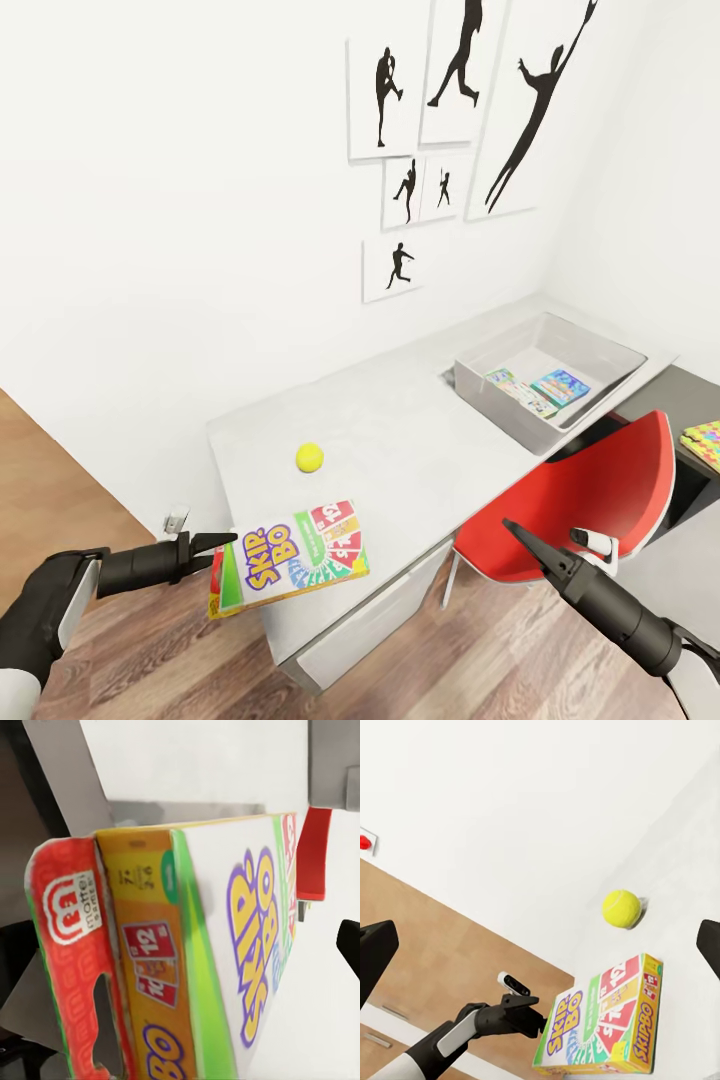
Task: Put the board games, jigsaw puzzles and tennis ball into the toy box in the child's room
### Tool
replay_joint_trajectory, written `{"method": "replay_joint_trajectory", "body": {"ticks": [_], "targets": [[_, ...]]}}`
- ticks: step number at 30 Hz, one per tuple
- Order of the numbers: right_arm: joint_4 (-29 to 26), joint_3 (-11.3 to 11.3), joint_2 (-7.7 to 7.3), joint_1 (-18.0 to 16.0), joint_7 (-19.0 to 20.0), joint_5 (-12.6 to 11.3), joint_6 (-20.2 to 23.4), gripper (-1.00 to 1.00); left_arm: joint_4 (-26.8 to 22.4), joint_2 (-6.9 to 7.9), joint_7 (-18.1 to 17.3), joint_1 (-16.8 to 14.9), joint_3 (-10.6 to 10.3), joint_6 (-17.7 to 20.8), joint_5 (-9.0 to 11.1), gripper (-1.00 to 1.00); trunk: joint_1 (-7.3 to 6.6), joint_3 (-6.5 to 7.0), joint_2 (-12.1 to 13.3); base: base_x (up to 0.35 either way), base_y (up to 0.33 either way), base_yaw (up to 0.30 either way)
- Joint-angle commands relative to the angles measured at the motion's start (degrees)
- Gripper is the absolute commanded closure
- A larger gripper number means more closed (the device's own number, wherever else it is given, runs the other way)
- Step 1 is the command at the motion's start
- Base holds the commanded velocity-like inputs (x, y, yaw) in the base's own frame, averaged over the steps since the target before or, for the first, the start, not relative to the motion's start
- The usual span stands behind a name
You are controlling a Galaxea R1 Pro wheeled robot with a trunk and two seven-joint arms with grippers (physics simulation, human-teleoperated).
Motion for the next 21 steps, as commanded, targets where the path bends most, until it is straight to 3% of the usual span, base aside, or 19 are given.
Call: {"method": "replay_joint_trajectory", "body": {"ticks": [1, 21], "targets": [[0.0, 0.0, -0.01, 0.0, 0.0, -0.4, 0.4, -1.00, 0.0, 0.01, 0.0, 0.0, 0.0, 0.4, 0.2, -1.00, 0.23, -0.24, -0.5, 0.000, 0.000, 0.000], [0.0, 0.0, -0.01, 0.0, 0.0, -0.3, 0.4, -1.00, 0.0, -0.15, 0.3, 0.0, 0.0, 0.4, 0.1, -1.00, 1.11, -0.96, -2.1, 0.000, 0.000, 0.000]]}}
